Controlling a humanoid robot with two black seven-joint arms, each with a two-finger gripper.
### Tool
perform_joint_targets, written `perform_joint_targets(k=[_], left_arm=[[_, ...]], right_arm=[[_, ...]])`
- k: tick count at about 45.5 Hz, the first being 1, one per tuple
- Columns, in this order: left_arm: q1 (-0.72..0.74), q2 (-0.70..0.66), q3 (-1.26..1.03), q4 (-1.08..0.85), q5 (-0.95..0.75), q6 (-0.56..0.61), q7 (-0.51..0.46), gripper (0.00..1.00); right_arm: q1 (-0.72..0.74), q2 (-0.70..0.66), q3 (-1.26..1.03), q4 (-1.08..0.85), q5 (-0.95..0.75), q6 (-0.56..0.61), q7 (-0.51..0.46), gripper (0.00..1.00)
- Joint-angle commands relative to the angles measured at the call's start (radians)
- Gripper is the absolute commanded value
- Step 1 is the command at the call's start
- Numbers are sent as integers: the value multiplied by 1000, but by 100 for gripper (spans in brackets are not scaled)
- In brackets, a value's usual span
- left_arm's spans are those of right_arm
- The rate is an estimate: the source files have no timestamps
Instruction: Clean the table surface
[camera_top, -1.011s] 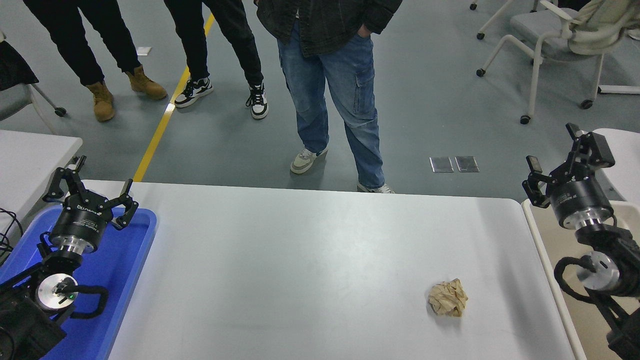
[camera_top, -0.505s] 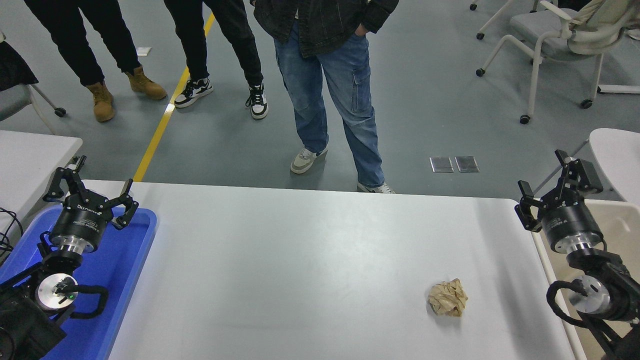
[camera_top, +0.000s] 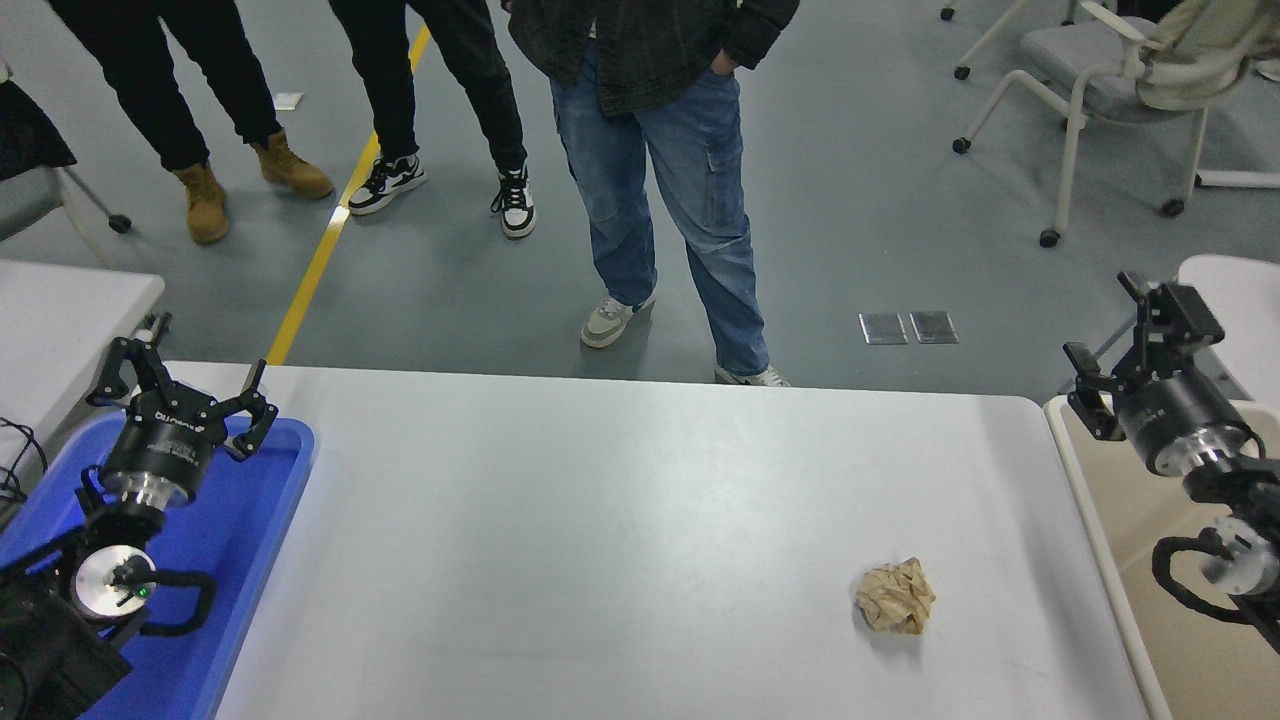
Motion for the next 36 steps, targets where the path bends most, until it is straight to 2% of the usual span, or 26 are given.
perform_joint_targets(k=[1,11,17,21,28,36], left_arm=[[0,0,0,0,0,0,0,100],[0,0,0,0,0,0,0,100],[0,0,0,0,0,0,0,100],[0,0,0,0,0,0,0,100],[0,0,0,0,0,0,0,100],[0,0,0,0,0,0,0,100]], right_arm=[[139,-78,-171,-18,-34,10,-10,98],[493,-106,-628,-27,-310,61,-13,98],[723,-75,-947,-86,-356,162,-13,98],[850,-3,-1145,-123,-359,248,-13,98],[967,52,-1311,-123,-364,342,-50,98],[1022,130,-1394,-116,-443,418,-85,98]])
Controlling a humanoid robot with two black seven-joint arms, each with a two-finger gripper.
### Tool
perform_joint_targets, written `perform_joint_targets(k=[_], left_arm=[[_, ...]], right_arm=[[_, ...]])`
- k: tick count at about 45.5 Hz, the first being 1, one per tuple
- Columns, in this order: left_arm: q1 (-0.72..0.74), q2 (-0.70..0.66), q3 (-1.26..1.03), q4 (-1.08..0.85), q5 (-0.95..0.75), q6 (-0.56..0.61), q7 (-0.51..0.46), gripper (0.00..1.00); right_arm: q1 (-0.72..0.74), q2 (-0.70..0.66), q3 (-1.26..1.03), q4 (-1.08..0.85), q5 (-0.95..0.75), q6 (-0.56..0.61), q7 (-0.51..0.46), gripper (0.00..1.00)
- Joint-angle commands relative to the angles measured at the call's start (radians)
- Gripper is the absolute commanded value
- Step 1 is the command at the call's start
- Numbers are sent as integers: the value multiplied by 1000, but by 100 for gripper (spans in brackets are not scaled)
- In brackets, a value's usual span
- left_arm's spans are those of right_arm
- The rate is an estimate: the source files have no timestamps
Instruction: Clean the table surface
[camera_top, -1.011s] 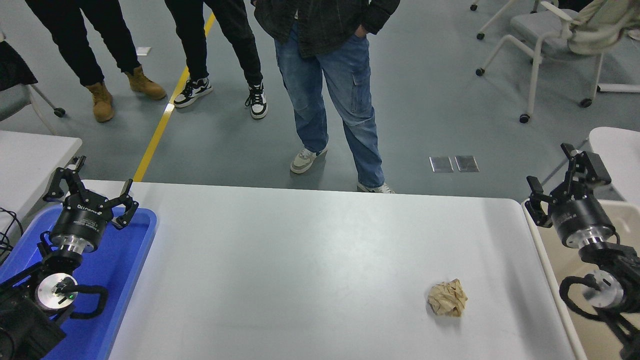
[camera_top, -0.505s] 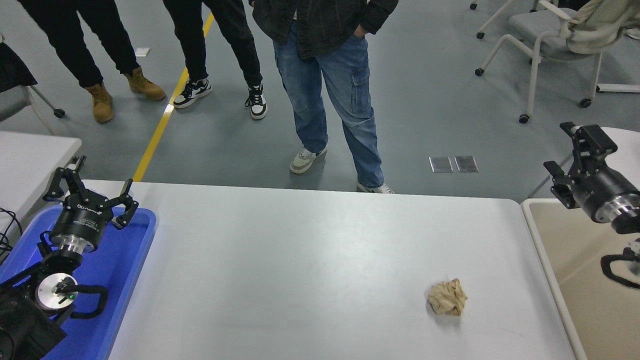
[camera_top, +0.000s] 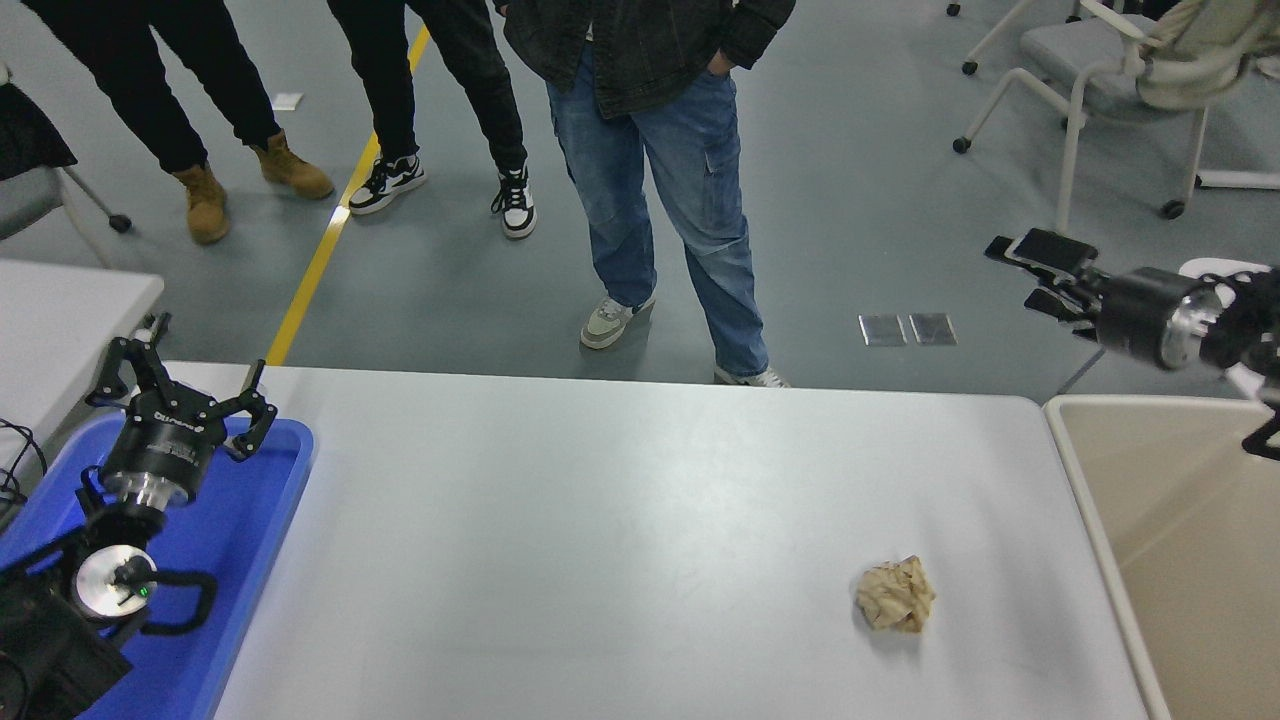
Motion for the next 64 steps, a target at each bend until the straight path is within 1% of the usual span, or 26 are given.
perform_joint_targets(k=[1,7,14,24,34,41,64], left_arm=[[0,0,0,0,0,0,0,100],[0,0,0,0,0,0,0,100],[0,0,0,0,0,0,0,100],[0,0,0,0,0,0,0,100],[0,0,0,0,0,0,0,100],[0,0,0,0,0,0,0,100],[0,0,0,0,0,0,0,100]], right_arm=[[152,98,-231,-9,-103,127,-38,98],[156,152,-254,-6,-212,155,-38,98],[152,221,-260,-5,-297,180,-38,98],[148,305,-268,21,-340,242,-37,98],[108,399,-272,41,-355,252,-37,98],[50,445,-303,40,-374,250,-38,98],[-68,442,-305,40,-410,239,-41,98]])
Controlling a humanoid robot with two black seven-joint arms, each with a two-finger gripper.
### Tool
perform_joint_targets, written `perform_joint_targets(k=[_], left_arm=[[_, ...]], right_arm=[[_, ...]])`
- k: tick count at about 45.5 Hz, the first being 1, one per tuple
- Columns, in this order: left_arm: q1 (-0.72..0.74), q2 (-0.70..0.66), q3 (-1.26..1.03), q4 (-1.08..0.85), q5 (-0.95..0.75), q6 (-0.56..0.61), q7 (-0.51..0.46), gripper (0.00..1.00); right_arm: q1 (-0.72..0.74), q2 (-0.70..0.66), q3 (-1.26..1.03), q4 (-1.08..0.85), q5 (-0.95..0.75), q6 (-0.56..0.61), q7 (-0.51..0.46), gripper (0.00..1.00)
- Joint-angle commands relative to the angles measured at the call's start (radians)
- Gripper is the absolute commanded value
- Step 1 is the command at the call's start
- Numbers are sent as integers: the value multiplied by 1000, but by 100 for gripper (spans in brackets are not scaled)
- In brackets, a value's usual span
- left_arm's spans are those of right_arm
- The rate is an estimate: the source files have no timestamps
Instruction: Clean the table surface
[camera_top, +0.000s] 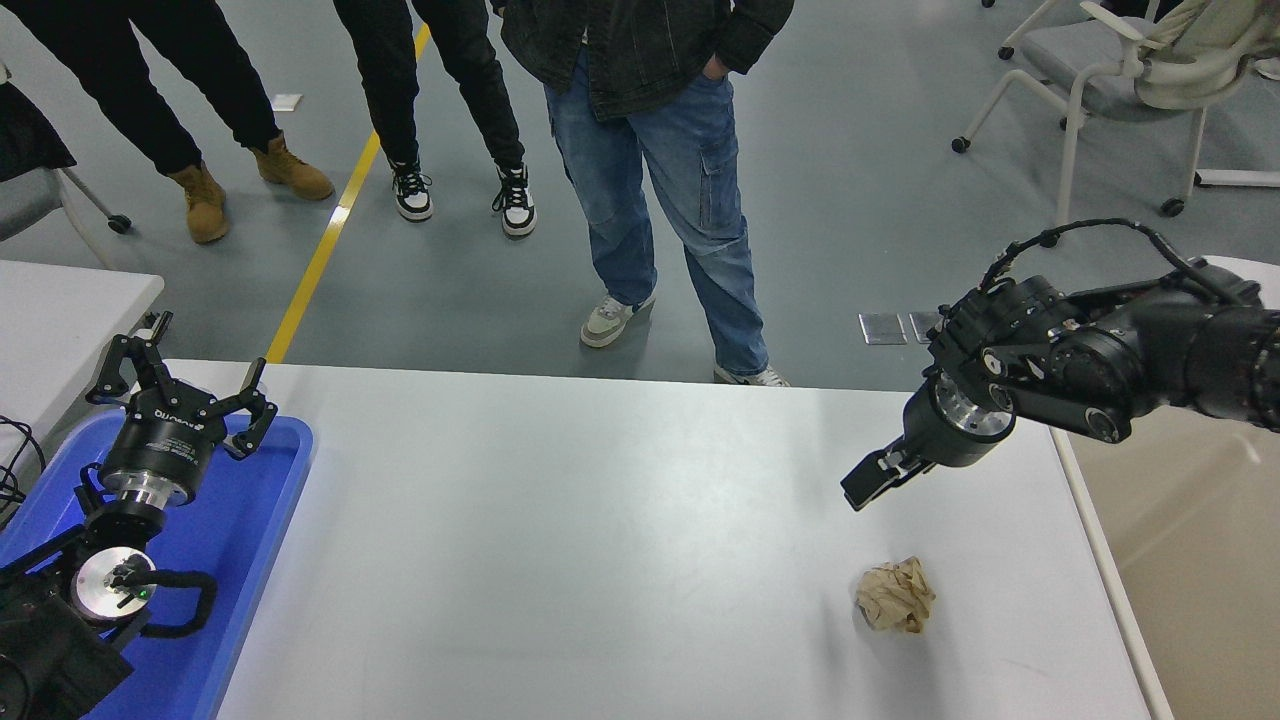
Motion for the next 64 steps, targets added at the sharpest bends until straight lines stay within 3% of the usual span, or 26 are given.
perform_joint_targets(k=[1,46,53,57,64], left_arm=[[0,0,0,0,0,0,0,100],[0,0,0,0,0,0,0,100],[0,0,0,0,0,0,0,100],[0,0,0,0,0,0,0,100],[0,0,0,0,0,0,0,100]], right_arm=[[-55,6,-1,1,-14,-6,0,98],[-210,3,8,-51,-15,-133,5,97],[-225,3,5,-58,-15,-176,12,76],[-224,3,-1,-61,-15,-184,14,52],[-220,0,-1,-61,-17,-186,26,29]])
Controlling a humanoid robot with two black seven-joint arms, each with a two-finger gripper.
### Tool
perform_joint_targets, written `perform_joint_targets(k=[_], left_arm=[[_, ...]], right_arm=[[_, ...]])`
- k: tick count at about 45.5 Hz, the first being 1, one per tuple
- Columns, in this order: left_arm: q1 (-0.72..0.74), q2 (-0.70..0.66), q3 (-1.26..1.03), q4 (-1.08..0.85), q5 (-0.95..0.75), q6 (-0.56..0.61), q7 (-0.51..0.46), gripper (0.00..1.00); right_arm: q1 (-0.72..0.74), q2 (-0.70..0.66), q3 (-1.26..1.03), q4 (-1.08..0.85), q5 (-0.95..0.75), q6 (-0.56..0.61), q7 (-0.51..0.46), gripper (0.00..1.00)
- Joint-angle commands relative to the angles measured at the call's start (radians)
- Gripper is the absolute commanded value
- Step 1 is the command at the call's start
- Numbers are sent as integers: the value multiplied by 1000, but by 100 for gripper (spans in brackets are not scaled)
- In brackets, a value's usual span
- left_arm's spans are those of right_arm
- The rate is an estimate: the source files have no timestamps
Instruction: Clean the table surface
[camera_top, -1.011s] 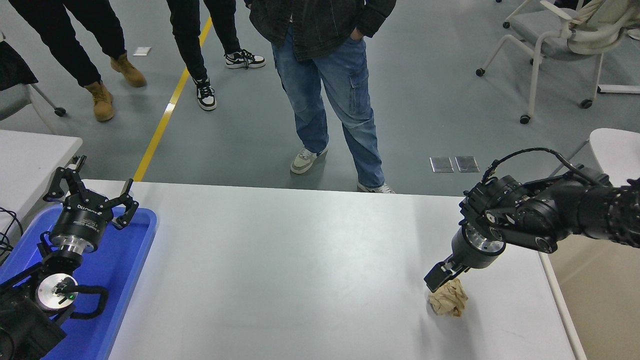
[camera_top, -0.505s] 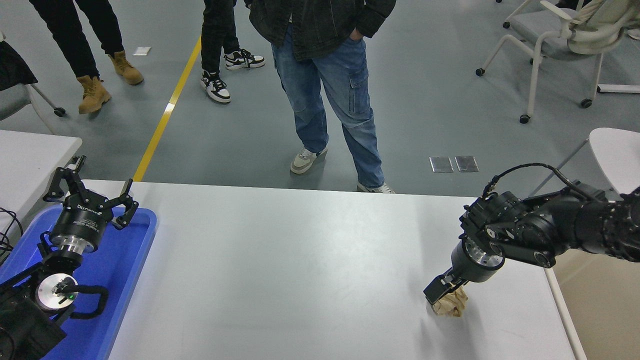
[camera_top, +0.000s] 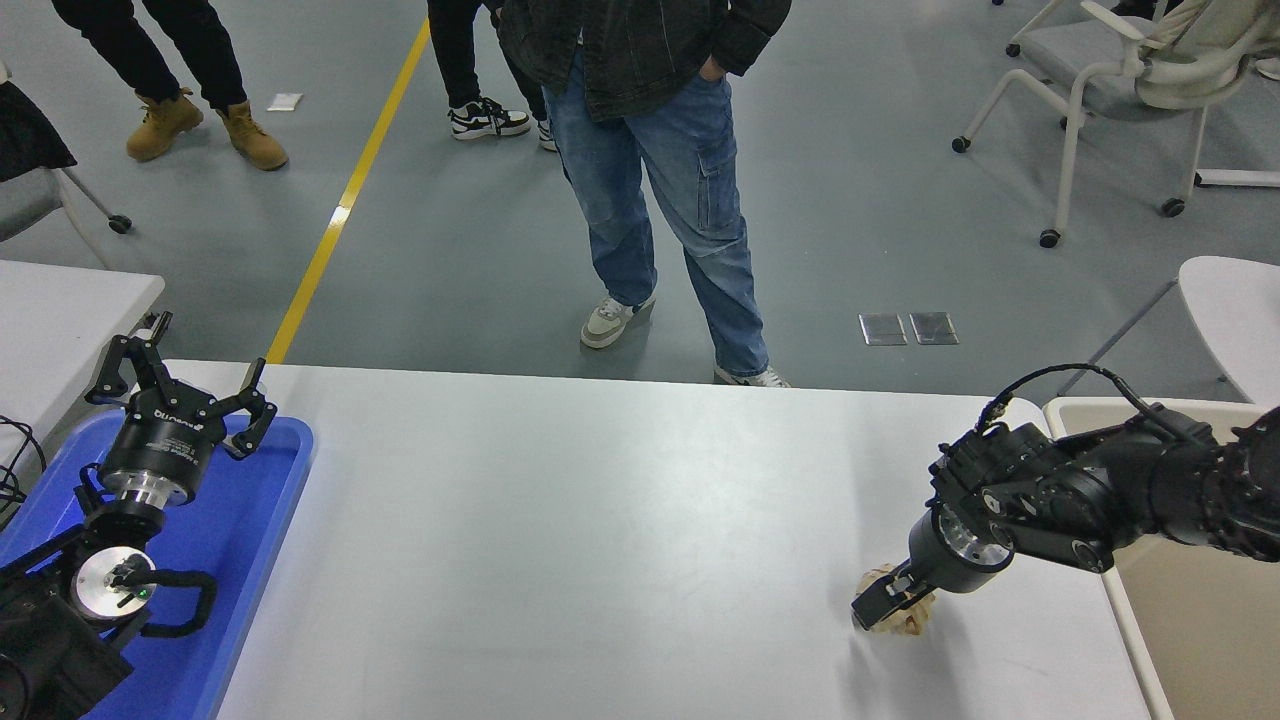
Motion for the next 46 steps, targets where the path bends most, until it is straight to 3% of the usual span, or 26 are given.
perform_joint_targets(k=[1,2,5,24,38,46], left_arm=[[0,0,0,0,0,0,0,100],[0,0,0,0,0,0,0,100],[0,0,0,0,0,0,0,100],[0,0,0,0,0,0,0,100],[0,0,0,0,0,0,0,100],[0,0,0,0,0,0,0,100]], right_arm=[[-6,-1,-3,-5,-2,-21,15,24],[-5,-2,-5,-5,-2,-21,18,15],[-3,-6,-8,-5,-3,-21,16,0],[41,-56,-5,-5,-17,-18,47,0],[168,-179,10,66,-8,-8,101,0],[285,-304,26,205,-3,5,116,0]])
